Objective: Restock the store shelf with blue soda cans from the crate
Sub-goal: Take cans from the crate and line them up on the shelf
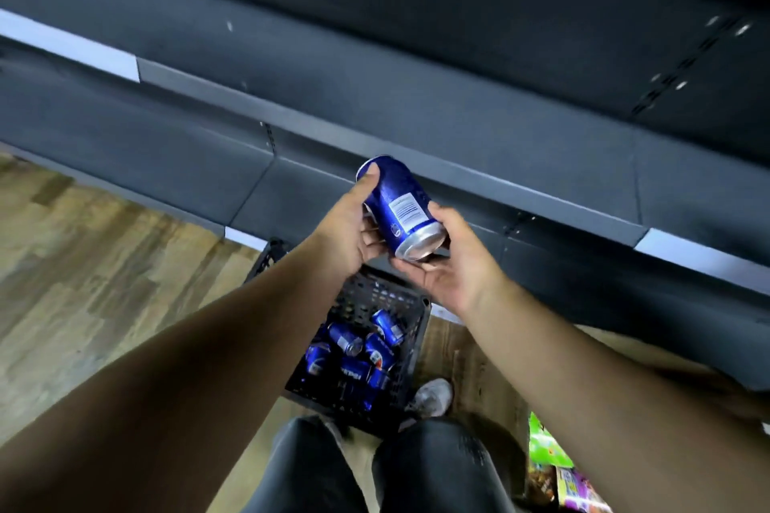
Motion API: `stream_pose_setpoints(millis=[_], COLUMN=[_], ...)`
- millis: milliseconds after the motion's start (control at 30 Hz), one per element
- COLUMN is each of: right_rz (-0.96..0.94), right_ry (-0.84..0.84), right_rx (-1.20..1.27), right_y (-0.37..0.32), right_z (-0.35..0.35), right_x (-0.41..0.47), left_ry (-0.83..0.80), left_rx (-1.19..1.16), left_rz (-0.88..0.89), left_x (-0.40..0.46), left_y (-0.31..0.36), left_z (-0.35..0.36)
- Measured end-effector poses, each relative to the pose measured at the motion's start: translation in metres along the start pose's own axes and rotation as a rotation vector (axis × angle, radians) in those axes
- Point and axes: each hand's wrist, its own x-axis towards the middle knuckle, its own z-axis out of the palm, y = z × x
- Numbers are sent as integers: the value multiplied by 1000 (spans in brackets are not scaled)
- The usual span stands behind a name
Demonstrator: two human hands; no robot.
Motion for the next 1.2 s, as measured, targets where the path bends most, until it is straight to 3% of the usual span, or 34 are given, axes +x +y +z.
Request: stream_pose_setpoints(millis=[300, 633, 933, 1200], right_rz=[-113, -233, -370, -430], right_ry=[-187, -368, -443, -466], right_rx=[163, 10, 14, 45], right_y=[-42, -88, -116, -130], right_z=[18, 48, 88, 101], right_x=[-60, -102, -130, -150], left_ry=[-108, -233, -432, -476], left_rx=[-1, 28, 23, 89], left_rz=[238, 454, 577, 616], left_x=[-54, -102, -143, -179], left_y=[70, 126, 176, 204], left_z=[37, 51, 57, 74])
